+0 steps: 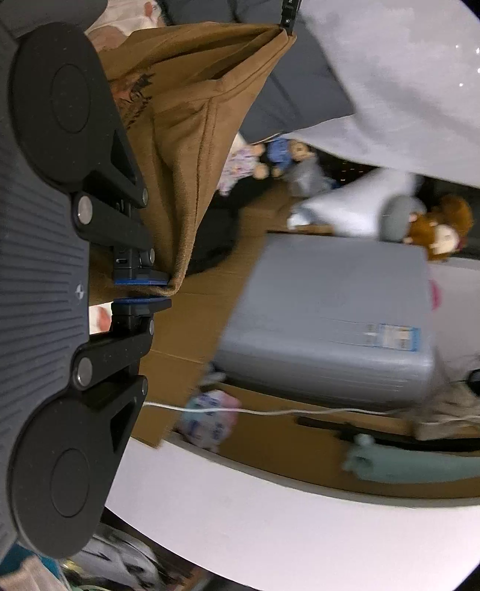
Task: Fold clothes
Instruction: 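Lift the T-shirt high with both grippers and shake it open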
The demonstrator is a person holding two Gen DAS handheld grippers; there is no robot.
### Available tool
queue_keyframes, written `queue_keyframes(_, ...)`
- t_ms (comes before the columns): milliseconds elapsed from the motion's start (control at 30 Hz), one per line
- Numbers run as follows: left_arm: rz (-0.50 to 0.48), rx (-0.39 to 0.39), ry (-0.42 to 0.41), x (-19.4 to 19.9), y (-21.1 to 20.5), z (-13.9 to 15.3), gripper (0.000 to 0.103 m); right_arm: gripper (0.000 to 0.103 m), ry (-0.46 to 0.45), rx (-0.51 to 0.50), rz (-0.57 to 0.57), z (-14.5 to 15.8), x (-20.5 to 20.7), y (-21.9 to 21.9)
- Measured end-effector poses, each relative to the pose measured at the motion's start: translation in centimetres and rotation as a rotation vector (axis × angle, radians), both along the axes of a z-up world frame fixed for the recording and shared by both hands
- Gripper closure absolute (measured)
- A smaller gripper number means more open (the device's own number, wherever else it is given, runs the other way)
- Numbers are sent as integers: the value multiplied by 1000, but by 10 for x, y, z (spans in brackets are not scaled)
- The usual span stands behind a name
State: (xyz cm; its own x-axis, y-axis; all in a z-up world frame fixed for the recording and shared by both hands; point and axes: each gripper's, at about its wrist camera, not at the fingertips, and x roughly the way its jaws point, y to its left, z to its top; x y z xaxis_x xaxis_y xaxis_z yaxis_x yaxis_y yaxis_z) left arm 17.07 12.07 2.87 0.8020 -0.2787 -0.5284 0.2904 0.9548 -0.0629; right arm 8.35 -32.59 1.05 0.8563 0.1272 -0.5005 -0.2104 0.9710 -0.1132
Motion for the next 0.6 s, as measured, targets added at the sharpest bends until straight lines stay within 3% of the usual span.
queue_keyframes(267,4,32,124,68,26,-63,97,96,144,19,-22,-75,64,-3)
queue_keyframes(467,7,33,221,116,18,-107,97,96,243,40,-42,-130,113,-6)
queue_keyframes(600,-8,84,266,148,5,-130,97,96,282,64,-60,-162,146,-9)
